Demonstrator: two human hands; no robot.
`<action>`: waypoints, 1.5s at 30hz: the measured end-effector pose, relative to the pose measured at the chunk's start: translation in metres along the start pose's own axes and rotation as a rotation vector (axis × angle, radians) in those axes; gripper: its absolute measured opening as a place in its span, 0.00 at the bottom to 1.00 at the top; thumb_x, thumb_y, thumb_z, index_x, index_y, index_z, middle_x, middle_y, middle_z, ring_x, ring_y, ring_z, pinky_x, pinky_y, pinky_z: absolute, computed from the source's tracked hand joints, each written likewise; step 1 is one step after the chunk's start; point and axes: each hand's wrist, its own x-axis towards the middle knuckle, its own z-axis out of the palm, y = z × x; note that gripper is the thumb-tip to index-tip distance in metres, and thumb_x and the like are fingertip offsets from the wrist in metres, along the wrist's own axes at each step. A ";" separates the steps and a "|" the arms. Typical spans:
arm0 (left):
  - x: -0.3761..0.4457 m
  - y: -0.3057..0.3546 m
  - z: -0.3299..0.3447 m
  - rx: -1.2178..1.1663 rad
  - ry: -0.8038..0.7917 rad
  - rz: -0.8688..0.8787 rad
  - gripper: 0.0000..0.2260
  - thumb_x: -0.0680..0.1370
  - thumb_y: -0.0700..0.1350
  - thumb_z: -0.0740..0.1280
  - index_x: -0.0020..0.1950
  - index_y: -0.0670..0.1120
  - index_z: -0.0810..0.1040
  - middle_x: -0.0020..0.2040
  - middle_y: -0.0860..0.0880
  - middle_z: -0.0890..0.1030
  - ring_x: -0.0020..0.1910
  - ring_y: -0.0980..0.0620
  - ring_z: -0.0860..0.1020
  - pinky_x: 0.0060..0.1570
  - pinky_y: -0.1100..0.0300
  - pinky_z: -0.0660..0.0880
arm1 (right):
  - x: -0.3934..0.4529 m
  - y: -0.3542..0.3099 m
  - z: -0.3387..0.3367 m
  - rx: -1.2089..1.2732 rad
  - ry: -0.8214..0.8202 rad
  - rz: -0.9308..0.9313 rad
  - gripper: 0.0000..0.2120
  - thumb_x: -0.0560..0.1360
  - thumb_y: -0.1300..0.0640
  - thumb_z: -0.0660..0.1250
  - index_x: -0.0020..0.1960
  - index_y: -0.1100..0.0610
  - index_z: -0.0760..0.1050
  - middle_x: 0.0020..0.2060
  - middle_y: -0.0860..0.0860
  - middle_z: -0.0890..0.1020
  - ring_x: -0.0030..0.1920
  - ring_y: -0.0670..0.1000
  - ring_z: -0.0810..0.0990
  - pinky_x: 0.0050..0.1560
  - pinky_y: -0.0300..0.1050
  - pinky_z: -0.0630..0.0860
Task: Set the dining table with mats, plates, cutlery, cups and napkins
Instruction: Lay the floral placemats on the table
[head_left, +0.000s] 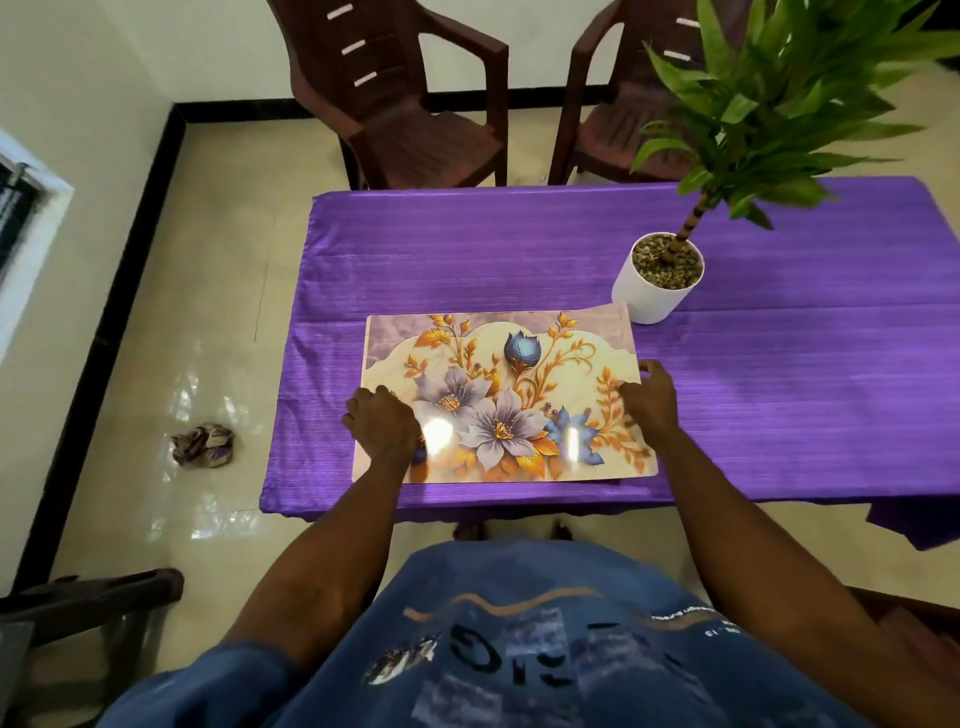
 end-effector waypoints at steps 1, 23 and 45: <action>0.000 0.000 0.000 -0.011 0.000 -0.001 0.14 0.82 0.45 0.59 0.59 0.39 0.79 0.58 0.39 0.77 0.60 0.40 0.73 0.61 0.47 0.68 | 0.003 0.001 -0.003 0.038 -0.029 0.021 0.13 0.75 0.64 0.68 0.59 0.56 0.75 0.51 0.56 0.81 0.47 0.55 0.80 0.40 0.43 0.75; -0.019 0.070 -0.001 -0.816 -0.233 0.300 0.18 0.79 0.44 0.65 0.69 0.44 0.73 0.64 0.45 0.79 0.61 0.47 0.77 0.62 0.50 0.73 | -0.022 0.087 -0.141 0.389 0.101 0.184 0.18 0.75 0.66 0.69 0.63 0.51 0.77 0.42 0.53 0.84 0.34 0.47 0.81 0.34 0.40 0.79; -0.247 0.353 0.054 -0.974 -0.134 0.202 0.13 0.81 0.39 0.63 0.66 0.40 0.73 0.62 0.42 0.78 0.60 0.46 0.76 0.54 0.61 0.69 | 0.116 0.139 -0.437 0.001 0.327 0.027 0.14 0.68 0.68 0.62 0.51 0.60 0.79 0.41 0.53 0.80 0.41 0.53 0.76 0.40 0.42 0.69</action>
